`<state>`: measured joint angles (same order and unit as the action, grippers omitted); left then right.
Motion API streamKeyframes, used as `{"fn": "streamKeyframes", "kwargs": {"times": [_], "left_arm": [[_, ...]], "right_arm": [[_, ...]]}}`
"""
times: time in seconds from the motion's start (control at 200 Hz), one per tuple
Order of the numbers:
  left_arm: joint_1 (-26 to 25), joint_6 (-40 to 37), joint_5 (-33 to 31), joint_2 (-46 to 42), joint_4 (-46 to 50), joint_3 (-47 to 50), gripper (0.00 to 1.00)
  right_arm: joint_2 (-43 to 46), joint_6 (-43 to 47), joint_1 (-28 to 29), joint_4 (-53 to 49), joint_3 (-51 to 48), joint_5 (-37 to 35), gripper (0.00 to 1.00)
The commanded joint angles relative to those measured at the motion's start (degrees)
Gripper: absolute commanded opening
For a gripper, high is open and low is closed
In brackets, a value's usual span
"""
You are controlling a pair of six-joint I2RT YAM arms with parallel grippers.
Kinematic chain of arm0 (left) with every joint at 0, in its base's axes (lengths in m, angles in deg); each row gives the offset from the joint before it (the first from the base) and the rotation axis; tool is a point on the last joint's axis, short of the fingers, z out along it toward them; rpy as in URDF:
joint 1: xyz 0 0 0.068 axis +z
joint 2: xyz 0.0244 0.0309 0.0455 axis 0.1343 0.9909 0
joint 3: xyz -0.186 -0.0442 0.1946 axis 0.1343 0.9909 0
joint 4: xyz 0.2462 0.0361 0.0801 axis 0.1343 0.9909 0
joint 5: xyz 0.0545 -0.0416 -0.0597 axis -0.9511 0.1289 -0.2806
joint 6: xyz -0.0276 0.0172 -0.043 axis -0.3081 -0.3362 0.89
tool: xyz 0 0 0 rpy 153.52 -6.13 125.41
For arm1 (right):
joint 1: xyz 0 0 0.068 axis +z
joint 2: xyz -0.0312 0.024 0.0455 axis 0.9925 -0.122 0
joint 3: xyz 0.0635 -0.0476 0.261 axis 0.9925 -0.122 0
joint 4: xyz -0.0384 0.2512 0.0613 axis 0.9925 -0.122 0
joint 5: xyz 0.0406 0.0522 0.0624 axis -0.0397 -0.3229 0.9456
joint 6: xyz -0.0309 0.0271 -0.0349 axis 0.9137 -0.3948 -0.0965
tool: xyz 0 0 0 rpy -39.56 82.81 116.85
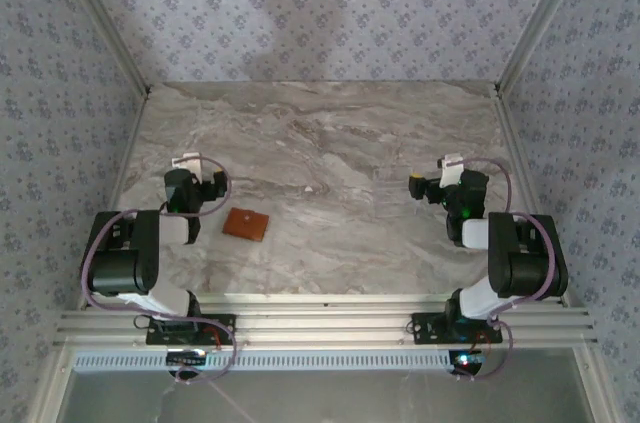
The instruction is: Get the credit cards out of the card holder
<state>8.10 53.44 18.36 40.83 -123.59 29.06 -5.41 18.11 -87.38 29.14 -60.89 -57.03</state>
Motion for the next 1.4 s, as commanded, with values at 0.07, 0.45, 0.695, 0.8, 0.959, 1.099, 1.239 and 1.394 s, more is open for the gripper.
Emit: {"fn": "streamKeyframes", "kwargs": {"times": [0.07,0.45,0.695,0.8,0.959,1.099,1.239,1.394], "left_arm": [[0.39,-0.58,0.92,-0.29,-1.28,-0.62,1.00],[0.49,-0.61,1.00,-0.31,-1.19,-0.65,1.00],[0.57,-0.55,1.17,-0.32,-1.20,-0.71,1.00],[0.58,-0.55,1.16,-0.33,-1.19,-0.69,1.00],[0.58,-0.61,1.18,-0.28,-1.18,-0.70,1.00],[-0.16,-1.41,0.89,-1.97,1.50,-1.59,1.00],[-3.46,-3.40,-3.53,-6.69,9.47,-3.58,1.00],[-8.33,-3.67,-11.81,-12.05,22.98,-8.09,1.00]], "right_arm": [[-0.12,0.67,-0.27,0.44,0.02,1.12,1.00],[-0.13,0.41,-0.59,0.68,-0.07,1.35,1.00],[-0.13,0.41,-0.54,0.70,-0.03,1.35,1.00],[-0.12,0.32,-0.63,0.66,-0.07,1.48,1.00],[0.07,0.25,-0.44,1.18,-0.30,0.49,1.00],[4.55,0.25,1.66,-7.81,2.51,-6.14,1.00],[7.33,-0.97,1.88,-18.43,6.77,-8.02,1.00],[11.43,-3.69,2.43,-33.33,12.29,-11.57,1.00]]}}
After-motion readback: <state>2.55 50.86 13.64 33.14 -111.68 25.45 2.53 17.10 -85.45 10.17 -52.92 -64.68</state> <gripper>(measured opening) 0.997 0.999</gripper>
